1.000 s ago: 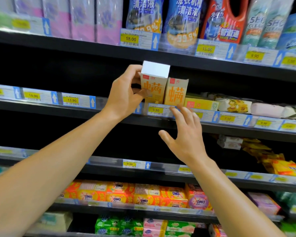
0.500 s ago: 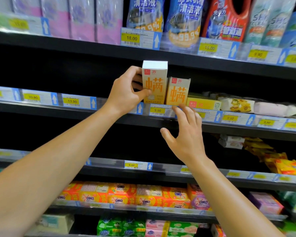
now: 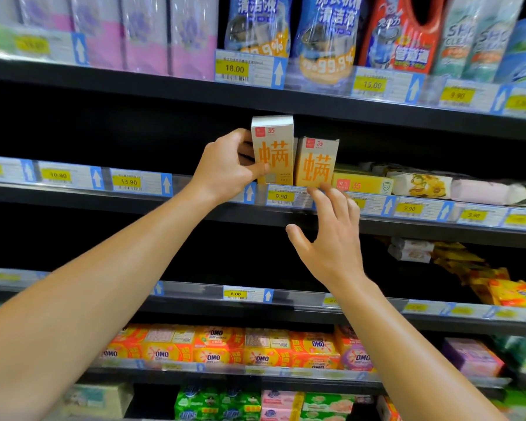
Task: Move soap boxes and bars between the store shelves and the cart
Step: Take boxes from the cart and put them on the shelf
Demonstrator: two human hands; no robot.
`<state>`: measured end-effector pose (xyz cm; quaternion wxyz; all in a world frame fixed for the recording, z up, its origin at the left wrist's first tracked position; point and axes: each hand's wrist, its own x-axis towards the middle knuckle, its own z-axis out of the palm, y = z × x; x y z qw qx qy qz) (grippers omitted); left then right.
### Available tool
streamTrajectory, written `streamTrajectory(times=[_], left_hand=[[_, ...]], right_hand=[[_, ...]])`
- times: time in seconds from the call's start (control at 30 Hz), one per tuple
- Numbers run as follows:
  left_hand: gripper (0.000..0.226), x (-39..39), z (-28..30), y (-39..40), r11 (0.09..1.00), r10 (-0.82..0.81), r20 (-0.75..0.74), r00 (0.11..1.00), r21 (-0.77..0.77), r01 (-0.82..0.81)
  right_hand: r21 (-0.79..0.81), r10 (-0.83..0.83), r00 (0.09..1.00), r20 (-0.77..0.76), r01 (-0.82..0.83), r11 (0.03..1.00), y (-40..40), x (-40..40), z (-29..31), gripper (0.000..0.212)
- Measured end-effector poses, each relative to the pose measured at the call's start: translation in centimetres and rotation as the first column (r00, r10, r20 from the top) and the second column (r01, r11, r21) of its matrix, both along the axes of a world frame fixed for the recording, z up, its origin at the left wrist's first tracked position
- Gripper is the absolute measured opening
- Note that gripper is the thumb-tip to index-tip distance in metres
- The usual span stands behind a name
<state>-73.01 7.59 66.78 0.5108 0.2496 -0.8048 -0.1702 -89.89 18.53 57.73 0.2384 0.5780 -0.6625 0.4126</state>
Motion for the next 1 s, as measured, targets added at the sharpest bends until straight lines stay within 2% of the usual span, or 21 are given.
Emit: streamTrajectory(times=[0.3, 0.43, 0.6, 0.8, 1.0], left_hand=[[0.057, -0.5, 0.3, 0.1, 0.997, 0.080, 0.046, 0.996, -0.011, -0.080], [0.082, -0.8, 0.3, 0.1, 0.996, 0.084, 0.098, 0.992, 0.000, -0.085], [0.072, -1.1, 0.0, 0.0, 0.993, 0.114, 0.145, 0.983, -0.051, -0.108], [0.075, -1.7, 0.0, -0.6, 0.981, 0.186, 0.169, 0.968, -0.096, -0.171], [0.076, -2.1, -0.1, -0.7, 0.971, 0.235, 0.172, 0.957, -0.076, -0.225]], right_hand=[[-0.034, 0.024, 0.999, 0.031, -0.023, 0.999, 0.0, 0.1, 0.0, 0.065], [-0.039, 0.024, 0.999, 0.024, -0.023, 0.999, 0.1, 0.1, 0.0, 0.065], [-0.026, 0.020, 1.000, 0.012, -0.020, 0.999, 0.2, 0.1, 0.0, 0.067], [-0.002, -0.010, 0.999, -0.034, 0.010, 1.000, 0.1, 0.0, -0.2, 0.066], [0.006, -0.018, 0.998, -0.056, 0.018, 1.000, 0.2, -0.1, -0.3, 0.066]])
